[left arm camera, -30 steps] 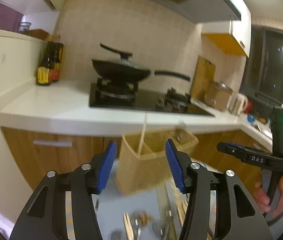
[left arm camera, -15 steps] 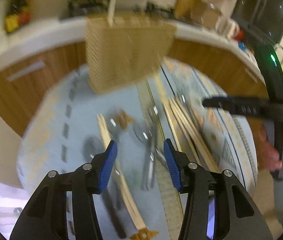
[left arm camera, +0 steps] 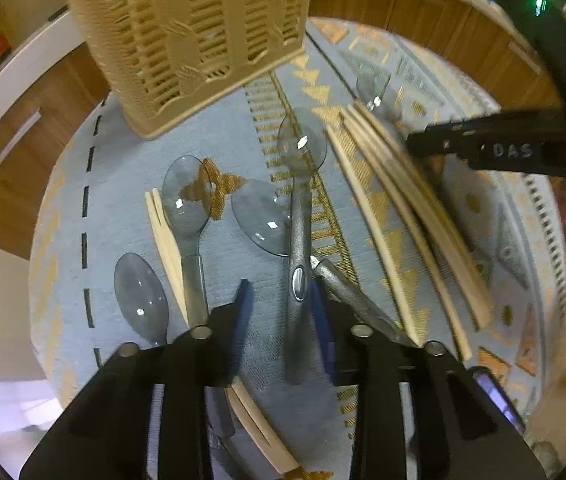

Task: Organize utensils
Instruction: 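Grasp a metal spoon with the left gripper while the right grasps a clear spoon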

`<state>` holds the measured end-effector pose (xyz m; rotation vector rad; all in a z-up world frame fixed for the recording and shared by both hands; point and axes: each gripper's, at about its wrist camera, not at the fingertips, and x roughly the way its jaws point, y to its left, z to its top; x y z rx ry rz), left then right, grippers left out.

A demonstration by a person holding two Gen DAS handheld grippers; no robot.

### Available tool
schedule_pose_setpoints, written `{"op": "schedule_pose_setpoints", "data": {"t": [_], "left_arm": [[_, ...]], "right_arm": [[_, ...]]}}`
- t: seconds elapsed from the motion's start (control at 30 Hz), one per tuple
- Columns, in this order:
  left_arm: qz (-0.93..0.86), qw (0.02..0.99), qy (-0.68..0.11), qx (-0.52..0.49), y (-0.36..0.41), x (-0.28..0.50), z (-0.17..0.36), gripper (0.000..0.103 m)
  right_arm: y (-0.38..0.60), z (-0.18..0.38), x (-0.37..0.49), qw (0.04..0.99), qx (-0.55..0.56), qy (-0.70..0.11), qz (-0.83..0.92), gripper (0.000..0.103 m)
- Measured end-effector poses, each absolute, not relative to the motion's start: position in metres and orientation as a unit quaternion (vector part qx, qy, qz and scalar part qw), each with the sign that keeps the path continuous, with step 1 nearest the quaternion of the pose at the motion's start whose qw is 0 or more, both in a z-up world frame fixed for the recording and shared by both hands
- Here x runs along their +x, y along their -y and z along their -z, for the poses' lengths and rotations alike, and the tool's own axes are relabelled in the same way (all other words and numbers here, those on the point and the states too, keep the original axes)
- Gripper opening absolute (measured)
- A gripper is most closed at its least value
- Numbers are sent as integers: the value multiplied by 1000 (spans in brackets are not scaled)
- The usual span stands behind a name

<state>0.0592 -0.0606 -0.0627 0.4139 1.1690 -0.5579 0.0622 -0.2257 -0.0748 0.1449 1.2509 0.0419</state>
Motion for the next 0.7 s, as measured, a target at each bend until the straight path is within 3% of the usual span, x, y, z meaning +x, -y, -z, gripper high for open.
{"op": "schedule_pose_setpoints", "data": {"t": [0.1, 0.13, 0.17, 0.4, 0.7], "left_arm": [[239, 784, -530, 215, 66, 57, 63, 12], [240, 788, -528, 207, 66, 57, 62, 10], [242, 794, -523, 192, 63, 57, 59, 10], [257, 824, -497, 85, 25, 50, 28, 10], [174, 844, -502, 64, -53, 44, 28, 10]], "right_arm": [[213, 75, 63, 808, 37, -587, -19, 23], [210, 75, 63, 808, 33, -588, -25, 17], [208, 75, 63, 807, 35, -589, -29, 11], [210, 77, 58, 813, 52, -578, -39, 10], [245, 68, 50, 820, 69, -566, -41, 2]]}}
